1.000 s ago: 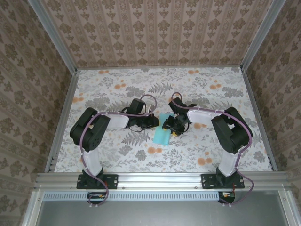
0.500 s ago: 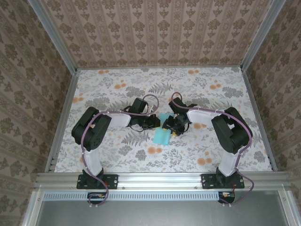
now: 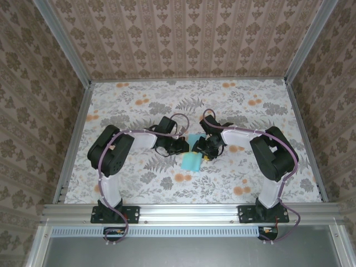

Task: Fold a paper plane with a square sheet of paper (pick it up from the middle)
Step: Hold the square sheet of paper at the center of the table.

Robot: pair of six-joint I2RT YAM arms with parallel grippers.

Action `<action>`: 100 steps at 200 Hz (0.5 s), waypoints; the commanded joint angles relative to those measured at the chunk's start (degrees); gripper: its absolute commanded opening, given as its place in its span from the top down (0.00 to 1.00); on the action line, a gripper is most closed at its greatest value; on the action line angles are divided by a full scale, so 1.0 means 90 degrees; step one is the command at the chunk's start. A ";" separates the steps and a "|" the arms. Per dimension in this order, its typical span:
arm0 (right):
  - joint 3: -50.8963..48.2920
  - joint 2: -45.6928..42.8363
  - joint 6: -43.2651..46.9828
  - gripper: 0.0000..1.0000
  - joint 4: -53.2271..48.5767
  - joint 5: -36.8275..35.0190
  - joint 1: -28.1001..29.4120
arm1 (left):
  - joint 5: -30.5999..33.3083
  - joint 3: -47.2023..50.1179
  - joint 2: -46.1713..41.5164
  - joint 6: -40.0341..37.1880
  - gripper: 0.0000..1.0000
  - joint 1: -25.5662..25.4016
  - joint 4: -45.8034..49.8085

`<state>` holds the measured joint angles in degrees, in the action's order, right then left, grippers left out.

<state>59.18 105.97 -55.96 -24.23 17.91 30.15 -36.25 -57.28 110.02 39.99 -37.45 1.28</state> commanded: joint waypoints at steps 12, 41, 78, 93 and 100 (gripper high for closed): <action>-0.1011 0.1980 0.0027 0.48 -0.0296 -0.1531 0.0019 | 0.0276 -0.0225 0.0269 -0.0171 0.92 -0.0028 0.0694; -0.1148 0.1693 0.0055 0.48 -0.0055 -0.1370 0.0020 | 0.0252 -0.0223 0.0454 -0.0067 0.94 -0.0018 0.0987; -0.1241 0.0918 0.0187 0.45 0.0171 -0.0962 0.0009 | 0.0301 -0.0237 0.0546 -0.0083 0.96 0.0001 0.1241; -0.1219 0.0362 0.0269 0.43 0.0156 -0.0851 0.0009 | 0.0317 -0.0266 0.0570 -0.0107 0.96 0.0011 0.1336; -0.1186 0.0079 0.0298 0.42 0.0121 -0.0824 0.0000 | 0.0325 -0.0258 0.0594 -0.0112 0.96 0.0018 0.1361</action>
<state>55.81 102.78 -55.46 -19.73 19.31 29.89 -36.67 -60.53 111.61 39.83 -37.30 6.33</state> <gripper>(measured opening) 0.567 0.048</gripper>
